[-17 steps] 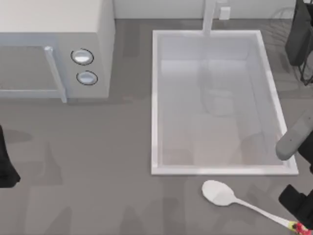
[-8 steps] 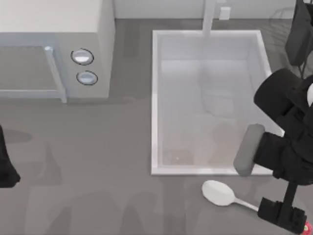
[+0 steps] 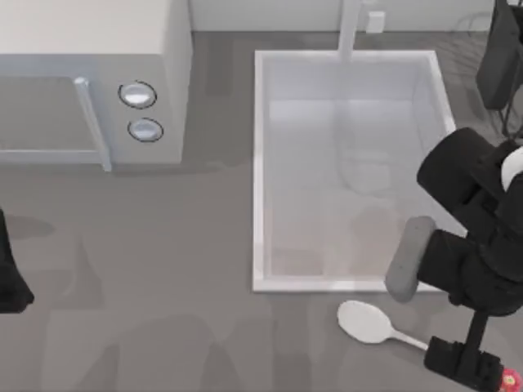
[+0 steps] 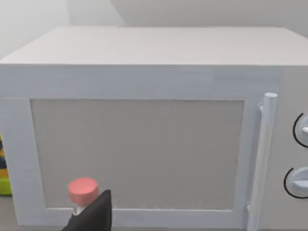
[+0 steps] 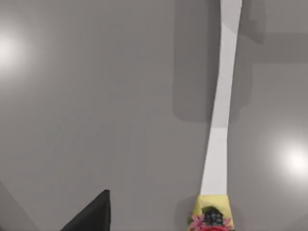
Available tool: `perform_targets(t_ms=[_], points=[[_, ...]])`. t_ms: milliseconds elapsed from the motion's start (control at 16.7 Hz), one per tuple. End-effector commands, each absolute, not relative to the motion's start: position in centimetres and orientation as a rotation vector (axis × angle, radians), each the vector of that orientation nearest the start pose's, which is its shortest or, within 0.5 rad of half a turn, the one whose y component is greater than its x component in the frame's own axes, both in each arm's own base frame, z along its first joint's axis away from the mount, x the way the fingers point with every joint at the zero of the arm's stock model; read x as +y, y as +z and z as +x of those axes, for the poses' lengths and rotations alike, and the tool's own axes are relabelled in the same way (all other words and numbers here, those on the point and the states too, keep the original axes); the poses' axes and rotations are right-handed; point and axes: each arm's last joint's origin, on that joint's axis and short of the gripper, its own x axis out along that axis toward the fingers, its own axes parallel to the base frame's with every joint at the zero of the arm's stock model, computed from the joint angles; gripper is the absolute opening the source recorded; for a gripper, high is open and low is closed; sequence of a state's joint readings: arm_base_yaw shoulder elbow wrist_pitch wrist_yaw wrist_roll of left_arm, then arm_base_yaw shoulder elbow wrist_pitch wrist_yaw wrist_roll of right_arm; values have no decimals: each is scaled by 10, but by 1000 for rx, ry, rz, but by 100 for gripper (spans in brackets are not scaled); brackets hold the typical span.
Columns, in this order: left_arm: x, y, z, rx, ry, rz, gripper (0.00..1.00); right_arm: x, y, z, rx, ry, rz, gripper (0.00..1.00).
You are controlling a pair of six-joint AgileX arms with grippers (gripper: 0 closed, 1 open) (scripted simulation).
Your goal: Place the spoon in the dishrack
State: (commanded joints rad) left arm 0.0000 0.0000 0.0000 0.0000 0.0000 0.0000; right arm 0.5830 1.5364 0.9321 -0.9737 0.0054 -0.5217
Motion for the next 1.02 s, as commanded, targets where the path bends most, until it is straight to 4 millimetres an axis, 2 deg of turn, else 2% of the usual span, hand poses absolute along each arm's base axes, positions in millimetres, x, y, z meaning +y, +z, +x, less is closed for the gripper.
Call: perform_targets(t_ms=[420,540,780,1020], points=[[-1,160,106,0,0,0,100,140,102,210,1392,855,-864,100],[-1,160,106,0,0,0,100,138,93,208,1397,855,-864,100],[-1,160,106,0,0,0,100,138,93,208,1397,855,-864,100],[-1,160,106,0,0,0,100,138,93,208,1397,855,-864,70]])
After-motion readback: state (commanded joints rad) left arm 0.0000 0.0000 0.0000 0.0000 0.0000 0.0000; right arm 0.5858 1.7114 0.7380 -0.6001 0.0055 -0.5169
